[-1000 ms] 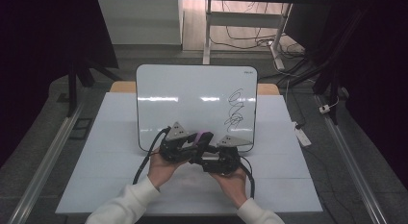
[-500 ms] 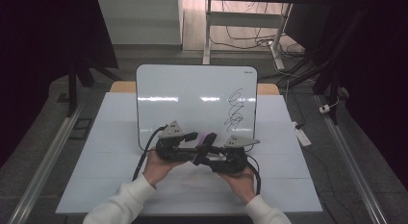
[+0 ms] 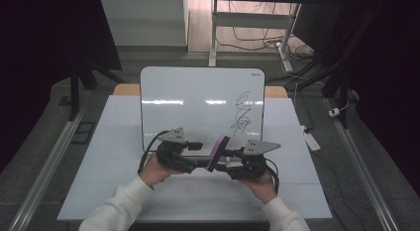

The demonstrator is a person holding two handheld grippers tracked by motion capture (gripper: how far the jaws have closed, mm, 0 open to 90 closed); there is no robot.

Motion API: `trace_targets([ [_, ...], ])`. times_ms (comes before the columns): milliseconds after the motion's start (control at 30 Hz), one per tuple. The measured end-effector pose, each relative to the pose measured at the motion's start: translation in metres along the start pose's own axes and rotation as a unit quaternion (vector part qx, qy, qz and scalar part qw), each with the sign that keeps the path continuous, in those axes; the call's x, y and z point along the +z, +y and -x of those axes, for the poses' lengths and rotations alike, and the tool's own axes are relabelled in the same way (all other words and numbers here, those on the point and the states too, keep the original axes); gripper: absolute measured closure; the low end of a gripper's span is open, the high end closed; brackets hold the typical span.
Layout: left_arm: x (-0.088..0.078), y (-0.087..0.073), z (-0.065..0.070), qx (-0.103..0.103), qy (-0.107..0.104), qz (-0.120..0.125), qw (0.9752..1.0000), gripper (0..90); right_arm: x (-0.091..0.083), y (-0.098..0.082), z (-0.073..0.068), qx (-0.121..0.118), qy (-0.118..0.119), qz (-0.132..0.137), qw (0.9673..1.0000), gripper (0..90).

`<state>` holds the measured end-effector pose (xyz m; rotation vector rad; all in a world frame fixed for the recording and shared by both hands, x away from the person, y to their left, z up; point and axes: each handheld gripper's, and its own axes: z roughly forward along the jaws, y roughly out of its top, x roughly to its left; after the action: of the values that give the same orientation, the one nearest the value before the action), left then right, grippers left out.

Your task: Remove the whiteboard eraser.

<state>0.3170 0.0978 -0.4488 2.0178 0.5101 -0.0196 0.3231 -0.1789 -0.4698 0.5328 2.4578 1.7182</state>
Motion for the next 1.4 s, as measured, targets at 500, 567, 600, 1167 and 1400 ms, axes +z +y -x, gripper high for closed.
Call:
trace_targets([
  [500,0.022,-0.007,-0.007,0.022,-0.072,-0.055,0.9957,29.3,0.0,0.004,-0.002,-0.021,0.059,0.016,0.9979,42.7],
  [567,0.024,-0.008,-0.006,0.026,-0.075,-0.061,0.995,33.0,0.001,0.004,-0.003,-0.024,0.061,0.013,0.9978,42.5],
  [600,0.025,-0.008,-0.005,0.028,-0.071,-0.063,0.995,35.6,0.002,0.004,-0.003,-0.025,0.059,0.012,0.9979,42.5],
  [1167,0.026,-0.01,-0.006,0.052,0.019,-0.138,0.9889,40.9,-0.008,0.008,0.001,-0.002,0.028,-0.007,0.9996,27.9],
  [1400,0.036,-0.006,0.002,0.073,0.064,-0.209,0.9732,41.2,-0.029,0.038,-0.005,-0.043,-0.006,-0.047,0.9979,27.5],
])
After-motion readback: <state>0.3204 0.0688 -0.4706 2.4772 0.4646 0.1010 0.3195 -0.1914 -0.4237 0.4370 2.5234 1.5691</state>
